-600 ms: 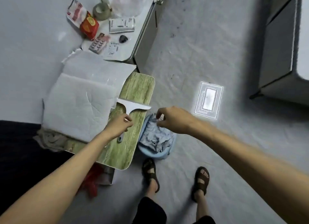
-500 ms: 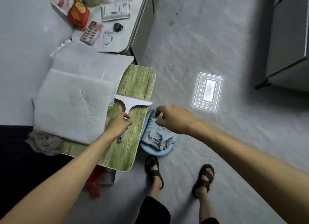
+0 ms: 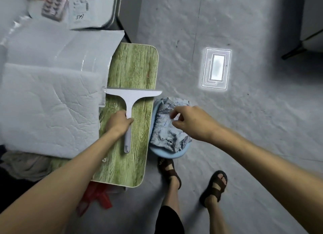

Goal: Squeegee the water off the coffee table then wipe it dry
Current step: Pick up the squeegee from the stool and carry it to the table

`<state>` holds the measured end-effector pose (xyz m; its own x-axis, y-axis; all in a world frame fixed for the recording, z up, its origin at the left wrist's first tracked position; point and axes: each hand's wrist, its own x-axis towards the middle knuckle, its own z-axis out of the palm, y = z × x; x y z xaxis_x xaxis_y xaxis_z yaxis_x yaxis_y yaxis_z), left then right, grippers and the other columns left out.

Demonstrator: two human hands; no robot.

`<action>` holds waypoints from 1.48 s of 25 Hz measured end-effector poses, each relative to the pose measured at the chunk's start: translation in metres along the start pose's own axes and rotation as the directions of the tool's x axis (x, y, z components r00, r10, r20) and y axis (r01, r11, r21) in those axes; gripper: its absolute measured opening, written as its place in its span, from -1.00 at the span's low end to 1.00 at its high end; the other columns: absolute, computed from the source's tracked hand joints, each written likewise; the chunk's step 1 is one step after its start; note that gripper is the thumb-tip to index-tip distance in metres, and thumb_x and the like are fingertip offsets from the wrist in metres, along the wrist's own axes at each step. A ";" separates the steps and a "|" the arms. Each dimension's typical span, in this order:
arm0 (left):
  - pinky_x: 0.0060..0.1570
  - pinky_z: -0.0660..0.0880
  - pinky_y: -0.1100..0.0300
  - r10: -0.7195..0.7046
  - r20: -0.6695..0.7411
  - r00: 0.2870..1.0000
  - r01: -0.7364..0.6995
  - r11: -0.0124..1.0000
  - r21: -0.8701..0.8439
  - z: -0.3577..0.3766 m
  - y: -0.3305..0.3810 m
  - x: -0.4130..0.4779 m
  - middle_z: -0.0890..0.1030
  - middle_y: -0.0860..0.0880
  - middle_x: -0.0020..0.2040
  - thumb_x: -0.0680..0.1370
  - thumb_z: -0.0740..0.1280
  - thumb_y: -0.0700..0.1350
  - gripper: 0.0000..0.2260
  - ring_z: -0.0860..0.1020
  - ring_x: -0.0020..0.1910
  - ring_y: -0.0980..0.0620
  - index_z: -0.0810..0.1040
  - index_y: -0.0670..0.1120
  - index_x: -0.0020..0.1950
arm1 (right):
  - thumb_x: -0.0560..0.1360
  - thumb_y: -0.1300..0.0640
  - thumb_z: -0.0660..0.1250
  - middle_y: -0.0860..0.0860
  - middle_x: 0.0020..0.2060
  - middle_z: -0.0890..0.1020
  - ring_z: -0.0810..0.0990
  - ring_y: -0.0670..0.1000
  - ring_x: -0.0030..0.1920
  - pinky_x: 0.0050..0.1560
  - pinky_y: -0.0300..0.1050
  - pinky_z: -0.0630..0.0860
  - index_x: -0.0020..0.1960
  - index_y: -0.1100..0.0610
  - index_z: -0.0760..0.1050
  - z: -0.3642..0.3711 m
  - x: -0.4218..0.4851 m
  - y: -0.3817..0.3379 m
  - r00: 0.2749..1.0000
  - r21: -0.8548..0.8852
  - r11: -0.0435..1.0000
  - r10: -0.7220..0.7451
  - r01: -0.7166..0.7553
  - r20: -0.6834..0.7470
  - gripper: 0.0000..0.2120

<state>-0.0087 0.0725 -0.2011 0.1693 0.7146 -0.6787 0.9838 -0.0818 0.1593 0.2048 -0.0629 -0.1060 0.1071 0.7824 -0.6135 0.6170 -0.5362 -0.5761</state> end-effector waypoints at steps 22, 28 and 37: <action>-0.39 0.49 0.25 0.678 0.027 0.735 -0.605 0.673 -0.425 -0.242 0.570 -0.318 0.63 -0.11 -0.23 0.53 0.34 -0.09 -0.82 0.55 -0.41 0.04 0.60 -0.22 -0.07 | 0.51 0.23 0.16 0.14 -0.23 0.57 0.60 0.16 -0.22 -0.35 -0.05 0.47 -0.18 0.03 0.30 -0.455 -0.293 0.057 0.911 0.218 0.976 0.086 0.005 -0.404 -0.86; -0.27 0.50 0.21 0.748 0.009 0.664 -0.748 0.664 0.011 -0.289 0.678 -0.300 0.66 0.04 -0.14 0.48 0.32 0.11 -0.79 0.62 -0.37 0.13 0.53 0.06 0.05 | 0.59 0.03 0.15 0.13 -0.22 0.54 0.51 0.17 -0.25 -0.30 -0.05 0.36 -0.22 0.13 0.30 -0.586 -0.293 0.115 0.876 0.104 0.984 0.179 -0.148 -0.448 -0.75; -0.02 0.48 0.07 0.824 0.197 0.531 -0.833 0.466 0.296 -0.370 0.884 -0.156 0.65 0.04 0.02 0.52 0.24 0.16 -0.71 0.52 -0.09 0.02 0.48 0.09 0.19 | 0.55 -0.01 0.13 0.12 -0.15 0.55 0.40 -0.01 -0.40 -0.50 -0.23 0.25 0.05 0.20 0.42 -0.765 -0.180 0.195 0.797 0.311 0.894 0.433 -0.322 -0.421 -0.72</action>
<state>0.8129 0.1455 0.3110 0.9121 0.1753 -0.3707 0.3351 -0.8397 0.4274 0.9025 -0.0654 0.3054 0.6810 0.5249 -0.5105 0.2753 -0.8296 -0.4857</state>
